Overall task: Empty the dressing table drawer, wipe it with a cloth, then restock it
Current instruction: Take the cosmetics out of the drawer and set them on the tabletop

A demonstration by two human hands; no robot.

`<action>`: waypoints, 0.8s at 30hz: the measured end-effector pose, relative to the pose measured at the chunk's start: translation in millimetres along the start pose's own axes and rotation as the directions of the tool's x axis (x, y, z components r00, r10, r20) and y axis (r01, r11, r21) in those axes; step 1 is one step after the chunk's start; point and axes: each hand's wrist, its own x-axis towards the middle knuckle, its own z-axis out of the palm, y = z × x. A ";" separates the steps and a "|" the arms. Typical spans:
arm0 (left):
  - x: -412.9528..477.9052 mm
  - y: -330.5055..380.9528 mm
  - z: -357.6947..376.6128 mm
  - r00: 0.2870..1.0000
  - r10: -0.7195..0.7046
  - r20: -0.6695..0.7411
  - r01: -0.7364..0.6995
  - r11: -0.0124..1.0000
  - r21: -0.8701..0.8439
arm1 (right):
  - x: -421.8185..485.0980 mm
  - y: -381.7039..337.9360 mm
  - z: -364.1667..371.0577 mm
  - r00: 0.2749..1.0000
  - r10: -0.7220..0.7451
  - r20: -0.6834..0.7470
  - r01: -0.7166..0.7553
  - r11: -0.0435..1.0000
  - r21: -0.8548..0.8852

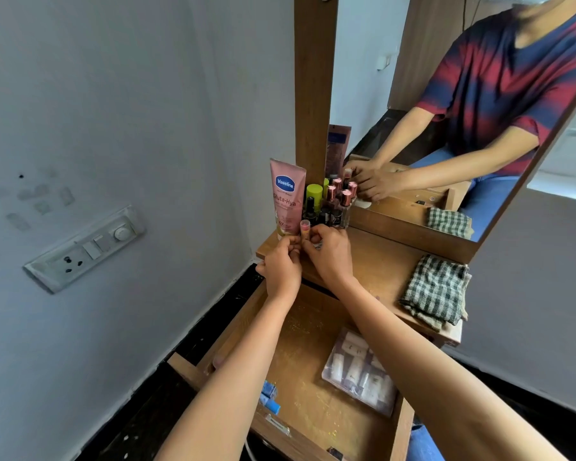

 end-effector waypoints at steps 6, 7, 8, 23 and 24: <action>0.2 2.7 1.7 1.000 -0.017 0.021 0.016 1.000 0.022 | 2.6 -3.0 5.2 0.997 0.051 -0.058 -0.053 0.998 -0.039; 0.4 2.0 2.4 1.000 -0.016 0.022 0.016 1.000 0.024 | 2.3 -3.4 5.6 0.996 0.055 -0.063 -0.058 0.997 -0.041; 0.4 1.7 3.0 1.000 -0.018 0.024 0.018 0.999 0.031 | 1.8 -3.7 6.1 0.996 0.058 -0.068 -0.061 0.997 -0.041; -10.8 -1.4 -15.2 0.995 -0.072 0.062 0.071 0.997 0.024 | -11.2 -7.2 -9.8 0.991 0.038 -0.125 -0.038 0.999 0.003; -14.5 -2.6 -20.1 0.994 -0.087 0.068 0.086 0.996 0.022 | -18.5 -7.6 -14.2 0.989 -0.009 -0.151 0.009 1.000 -0.003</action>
